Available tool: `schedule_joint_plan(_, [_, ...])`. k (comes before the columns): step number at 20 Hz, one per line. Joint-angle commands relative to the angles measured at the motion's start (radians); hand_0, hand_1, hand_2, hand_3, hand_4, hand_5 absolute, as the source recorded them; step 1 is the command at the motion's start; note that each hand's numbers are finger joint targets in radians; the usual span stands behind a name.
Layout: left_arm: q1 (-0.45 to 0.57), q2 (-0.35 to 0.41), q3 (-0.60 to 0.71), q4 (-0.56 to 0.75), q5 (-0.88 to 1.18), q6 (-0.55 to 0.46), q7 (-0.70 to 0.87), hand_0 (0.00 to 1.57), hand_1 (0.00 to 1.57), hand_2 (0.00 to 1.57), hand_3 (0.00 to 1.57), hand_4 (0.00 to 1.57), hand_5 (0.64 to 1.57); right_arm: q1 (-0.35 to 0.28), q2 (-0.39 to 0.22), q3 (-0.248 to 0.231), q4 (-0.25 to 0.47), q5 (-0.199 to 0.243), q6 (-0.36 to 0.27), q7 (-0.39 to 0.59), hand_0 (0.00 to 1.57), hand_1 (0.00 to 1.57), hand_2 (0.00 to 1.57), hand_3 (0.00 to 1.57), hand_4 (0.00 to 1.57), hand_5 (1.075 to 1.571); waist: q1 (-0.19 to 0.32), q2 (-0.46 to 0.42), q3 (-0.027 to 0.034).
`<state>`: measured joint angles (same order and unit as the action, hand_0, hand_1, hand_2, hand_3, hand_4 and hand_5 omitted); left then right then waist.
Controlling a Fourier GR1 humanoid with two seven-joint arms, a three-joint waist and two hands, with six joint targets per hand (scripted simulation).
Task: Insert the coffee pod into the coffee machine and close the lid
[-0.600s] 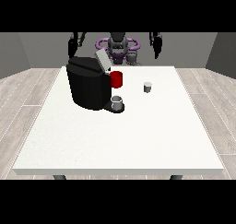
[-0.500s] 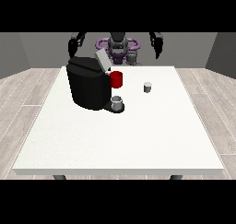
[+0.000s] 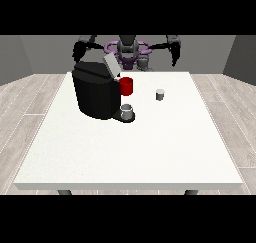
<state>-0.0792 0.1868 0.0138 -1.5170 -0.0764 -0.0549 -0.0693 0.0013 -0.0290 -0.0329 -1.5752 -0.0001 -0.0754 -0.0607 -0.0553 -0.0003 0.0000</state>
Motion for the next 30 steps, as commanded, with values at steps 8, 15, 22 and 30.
schedule_joint_plan(8, [-0.218, 0.140, 0.110, 0.290, -0.017, -0.084, 0.025, 0.00, 0.00, 0.00, 0.00, 0.00, 1.571, -0.058, 0.028, 0.046, -0.026, -0.009, -0.046, -0.016, 0.00, 0.00, 0.00, 0.00, 0.13, 1.571, -0.062, 0.112, -0.0001])
schedule_joint_plan(15, [-0.330, 0.134, 0.131, 0.479, -0.066, -0.030, -0.032, 0.00, 0.00, 0.00, 0.00, 0.00, 1.571, -0.155, 0.006, 0.005, -0.003, -0.020, -0.028, -0.060, 0.00, 0.00, 0.00, 0.00, 0.28, 1.571, -0.085, 0.222, -0.0003])
schedule_joint_plan(22, [-0.383, 0.124, 0.058, 0.571, -0.169, -0.028, 0.037, 0.00, 0.00, 0.00, 0.00, 0.00, 1.571, -0.148, -0.001, -0.010, 0.077, -0.027, -0.023, -0.031, 0.00, 0.00, 0.00, 0.00, 0.35, 1.571, -0.067, 0.152, 0.0001])
schedule_joint_plan(30, [-0.473, 0.111, 0.062, 0.711, -0.246, 0.045, 0.027, 0.65, 0.65, 0.72, 0.35, 0.00, 1.571, -0.234, -0.020, -0.007, 0.101, 0.006, -0.062, 0.069, 0.00, 0.00, 0.00, 0.00, 0.41, 1.571, -0.087, 0.198, -0.0003])
